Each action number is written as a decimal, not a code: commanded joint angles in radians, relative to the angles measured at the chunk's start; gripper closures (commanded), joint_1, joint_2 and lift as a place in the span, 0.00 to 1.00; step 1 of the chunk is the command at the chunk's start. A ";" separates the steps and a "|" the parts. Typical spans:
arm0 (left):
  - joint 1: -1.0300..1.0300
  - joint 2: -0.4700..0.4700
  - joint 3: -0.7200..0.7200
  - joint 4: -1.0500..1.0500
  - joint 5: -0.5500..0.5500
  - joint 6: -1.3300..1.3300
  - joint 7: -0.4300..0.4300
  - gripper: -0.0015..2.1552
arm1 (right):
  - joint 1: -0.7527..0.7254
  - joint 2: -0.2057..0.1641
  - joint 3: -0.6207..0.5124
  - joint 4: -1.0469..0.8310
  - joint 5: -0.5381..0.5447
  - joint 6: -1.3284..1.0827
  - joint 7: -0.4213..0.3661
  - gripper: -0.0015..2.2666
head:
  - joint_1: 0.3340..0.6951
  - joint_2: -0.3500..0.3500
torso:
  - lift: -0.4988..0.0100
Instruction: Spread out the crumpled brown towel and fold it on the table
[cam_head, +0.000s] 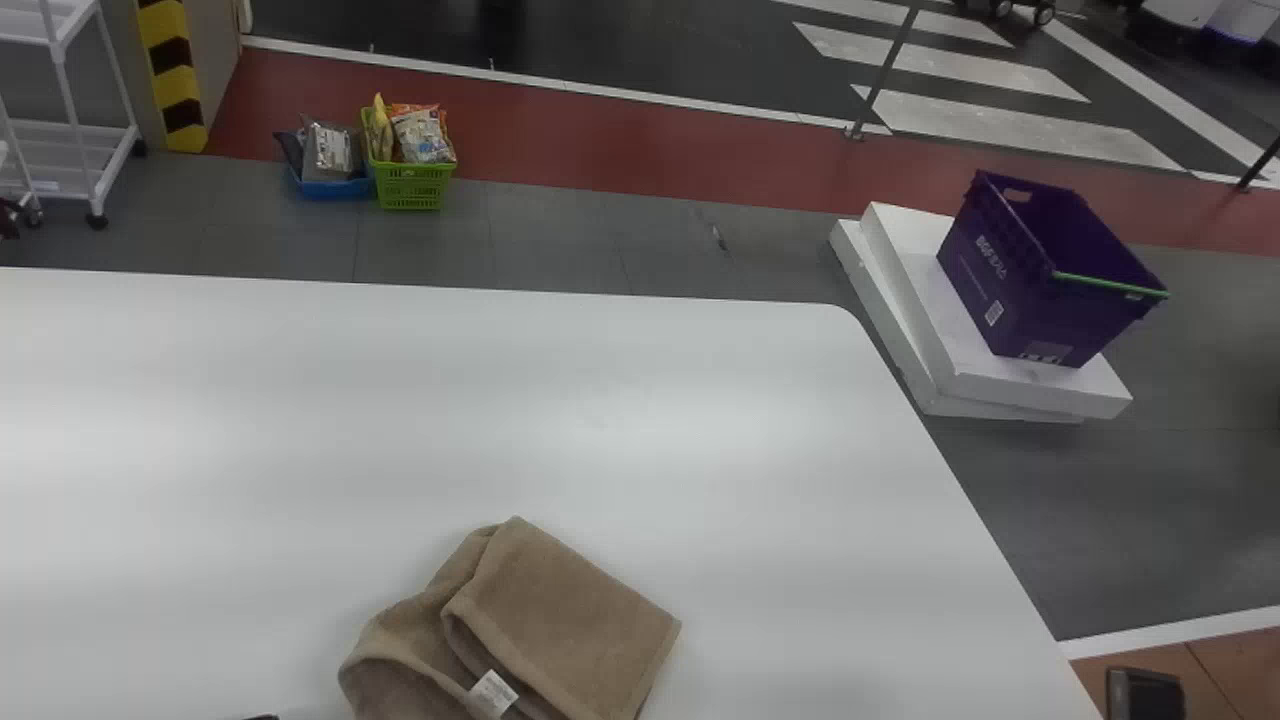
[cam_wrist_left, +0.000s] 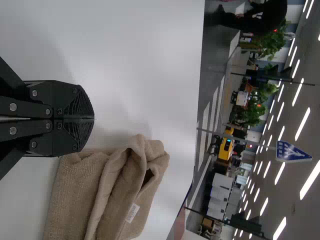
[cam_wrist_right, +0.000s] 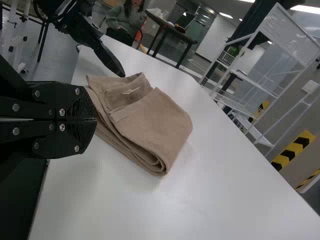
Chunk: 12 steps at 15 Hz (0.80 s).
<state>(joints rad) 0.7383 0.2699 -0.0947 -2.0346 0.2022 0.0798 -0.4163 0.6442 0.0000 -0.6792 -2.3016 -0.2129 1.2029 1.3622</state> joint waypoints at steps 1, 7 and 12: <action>0.001 -0.008 0.000 0.001 -0.010 -0.007 0.002 0.89 | 0.000 0.001 -0.011 0.008 -0.008 -0.004 0.005 0.97 | 1.00 0.03 | 0.73; 0.021 -0.008 -0.031 -0.023 -0.037 0.088 -0.024 0.89 | -0.024 0.001 -0.023 0.040 0.004 -0.016 0.005 0.97 | 1.00 0.00 | 0.73; 0.053 -0.005 -0.059 -0.062 -0.040 0.107 -0.050 0.89 | -0.087 0.001 -0.040 0.114 0.037 -0.090 0.005 0.97 | 1.00 0.00 | 0.73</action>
<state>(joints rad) 0.7810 0.2630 -0.1461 -2.0834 0.1638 0.1855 -0.4662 0.5752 0.0000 -0.7168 -2.2116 -0.1879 1.1401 1.3622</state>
